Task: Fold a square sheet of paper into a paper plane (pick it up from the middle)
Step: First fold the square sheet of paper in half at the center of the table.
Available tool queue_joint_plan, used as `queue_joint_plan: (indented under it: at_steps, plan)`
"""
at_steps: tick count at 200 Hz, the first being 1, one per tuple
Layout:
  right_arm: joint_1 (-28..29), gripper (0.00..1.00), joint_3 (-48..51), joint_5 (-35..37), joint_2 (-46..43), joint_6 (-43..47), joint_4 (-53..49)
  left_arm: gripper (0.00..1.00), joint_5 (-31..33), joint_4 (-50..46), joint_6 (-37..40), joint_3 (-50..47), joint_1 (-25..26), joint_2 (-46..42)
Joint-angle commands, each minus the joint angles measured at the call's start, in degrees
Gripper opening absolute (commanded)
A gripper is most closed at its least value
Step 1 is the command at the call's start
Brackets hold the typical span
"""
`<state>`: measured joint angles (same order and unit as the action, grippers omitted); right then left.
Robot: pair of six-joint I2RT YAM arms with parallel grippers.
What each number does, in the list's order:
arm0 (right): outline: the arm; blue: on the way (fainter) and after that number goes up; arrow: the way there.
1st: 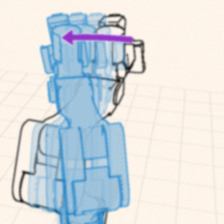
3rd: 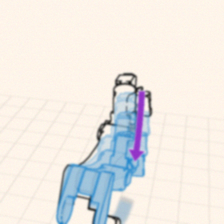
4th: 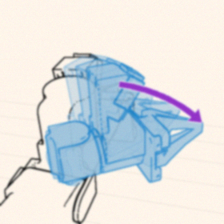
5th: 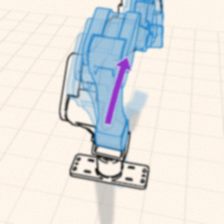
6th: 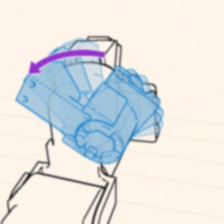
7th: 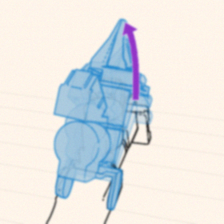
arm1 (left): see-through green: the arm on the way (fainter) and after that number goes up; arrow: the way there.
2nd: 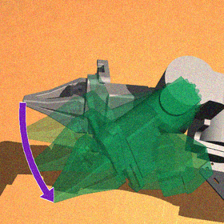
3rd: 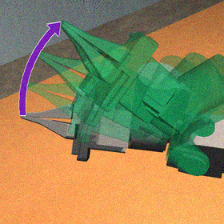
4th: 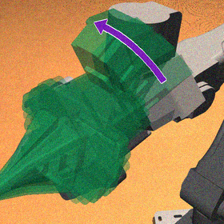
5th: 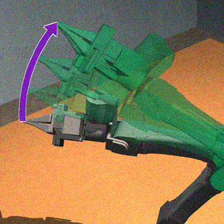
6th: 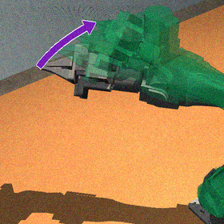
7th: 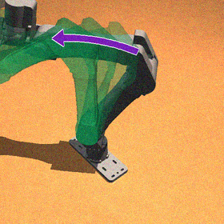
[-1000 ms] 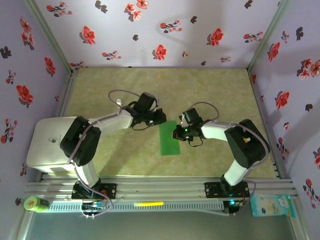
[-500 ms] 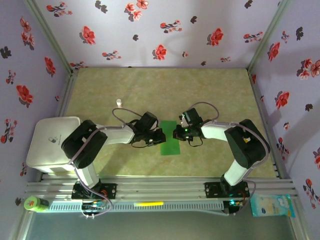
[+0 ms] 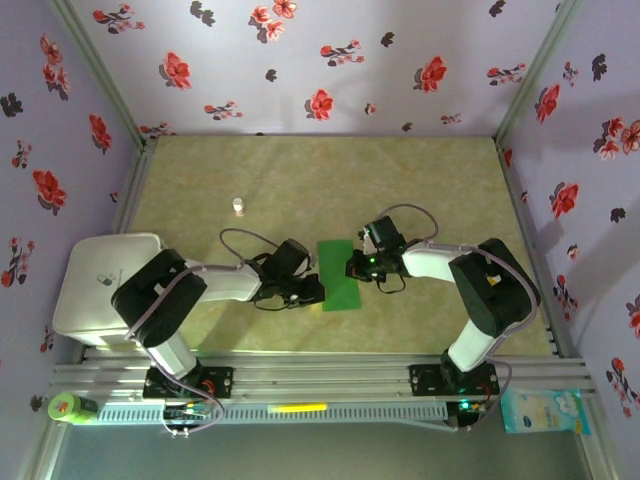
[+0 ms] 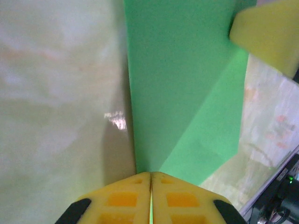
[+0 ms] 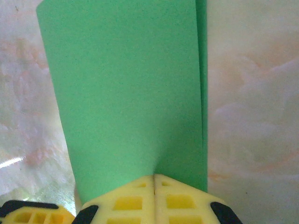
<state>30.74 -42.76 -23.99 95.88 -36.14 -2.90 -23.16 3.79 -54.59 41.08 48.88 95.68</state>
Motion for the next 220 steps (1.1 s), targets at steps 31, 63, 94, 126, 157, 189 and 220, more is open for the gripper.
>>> queue_joint_plan:
  at_steps: [31, 63, 94, 126, 157, 189, 220]
  plan:
    - [-0.3, 0.0, 2.3, 6.4, 2.2, 0.0, -10.7, 0.11, 0.4, 0.2, -0.2, 0.5, 0.9, -5.9]
    - [-0.3, 0.0, 2.4, 6.5, 2.2, -0.1, -10.6, 0.12, -1.6, 4.7, -2.1, 2.6, 1.0, -3.5]
    - [-0.3, 0.0, 2.2, 6.4, 2.4, -0.1, -10.6, 0.12, -2.4, 5.7, -2.6, 3.5, 2.3, 0.2]
    - [-0.3, 0.0, 2.3, 6.6, 2.2, -0.2, -10.5, 0.11, -2.3, 5.9, -2.6, 1.0, 3.1, 2.0]
    - [-0.3, 0.0, 2.4, 6.7, 2.0, -0.2, -10.9, 0.11, -2.3, 5.3, -2.2, -2.3, 3.4, 1.7]
    - [-0.3, 0.0, 2.1, 6.5, 1.5, -0.1, -11.2, 0.11, -2.3, 4.7, -1.8, -5.0, 3.5, -1.2]
    - [-0.2, 0.02, 0.2, 5.7, 1.3, 0.4, -12.0, 0.11, -1.8, 1.9, -0.2, -3.7, 3.2, -5.8]
